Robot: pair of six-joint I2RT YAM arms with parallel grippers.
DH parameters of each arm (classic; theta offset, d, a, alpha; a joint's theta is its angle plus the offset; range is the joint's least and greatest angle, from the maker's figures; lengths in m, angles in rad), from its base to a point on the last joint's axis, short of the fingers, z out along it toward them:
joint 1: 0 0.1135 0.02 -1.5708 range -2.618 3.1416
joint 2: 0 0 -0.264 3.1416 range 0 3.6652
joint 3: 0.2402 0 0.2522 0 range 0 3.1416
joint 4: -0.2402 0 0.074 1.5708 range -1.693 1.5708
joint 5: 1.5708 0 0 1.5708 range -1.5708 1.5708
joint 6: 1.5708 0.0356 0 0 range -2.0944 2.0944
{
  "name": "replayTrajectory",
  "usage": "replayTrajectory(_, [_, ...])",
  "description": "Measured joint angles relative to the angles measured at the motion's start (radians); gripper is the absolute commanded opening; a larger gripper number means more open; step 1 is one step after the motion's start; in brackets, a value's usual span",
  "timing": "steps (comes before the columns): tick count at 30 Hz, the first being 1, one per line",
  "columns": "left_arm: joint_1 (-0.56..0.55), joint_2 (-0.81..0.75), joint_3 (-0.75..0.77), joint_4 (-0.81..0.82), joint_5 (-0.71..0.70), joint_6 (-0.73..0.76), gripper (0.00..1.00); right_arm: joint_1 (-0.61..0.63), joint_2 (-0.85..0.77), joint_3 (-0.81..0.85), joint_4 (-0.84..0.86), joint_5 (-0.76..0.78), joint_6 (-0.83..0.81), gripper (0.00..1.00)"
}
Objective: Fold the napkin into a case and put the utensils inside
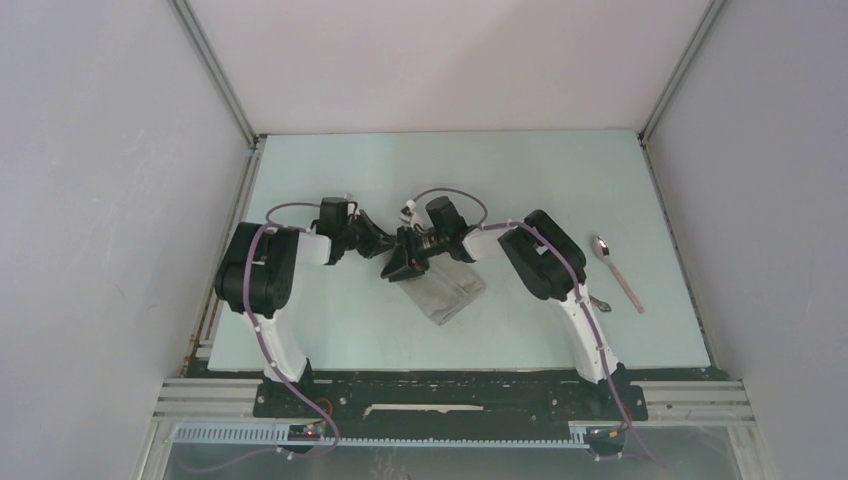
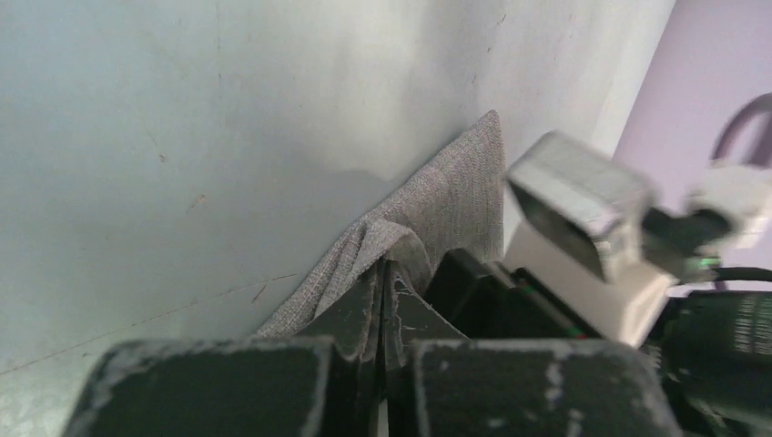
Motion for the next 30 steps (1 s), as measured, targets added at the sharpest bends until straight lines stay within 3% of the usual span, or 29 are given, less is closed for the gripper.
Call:
replayTrajectory(19, [0.005,0.011,0.017,-0.023,0.026,0.011,0.02,-0.076,-0.433,-0.652,-0.117,-0.038,-0.19,0.57])
replayTrajectory(22, [0.002,0.008,0.041,-0.073,0.026,0.035,0.12,-0.098,-0.562,-0.708,-0.246,0.021,-0.25,0.66])
replayTrajectory(25, [0.0,-0.011,0.068,-0.151,-0.006,0.072,0.3,-0.118,-0.744,-0.743,-0.425,0.111,-0.307,0.75])
replayTrajectory(28, [-0.009,-0.058,0.108,-0.257,-0.039,0.107,0.44,-0.169,-0.889,-0.706,-0.545,0.187,-0.356,0.76])
replayTrajectory(30, [-0.023,-0.109,0.138,-0.32,-0.065,0.13,0.49,-0.232,-0.896,-0.634,-0.593,0.243,-0.375,0.76])
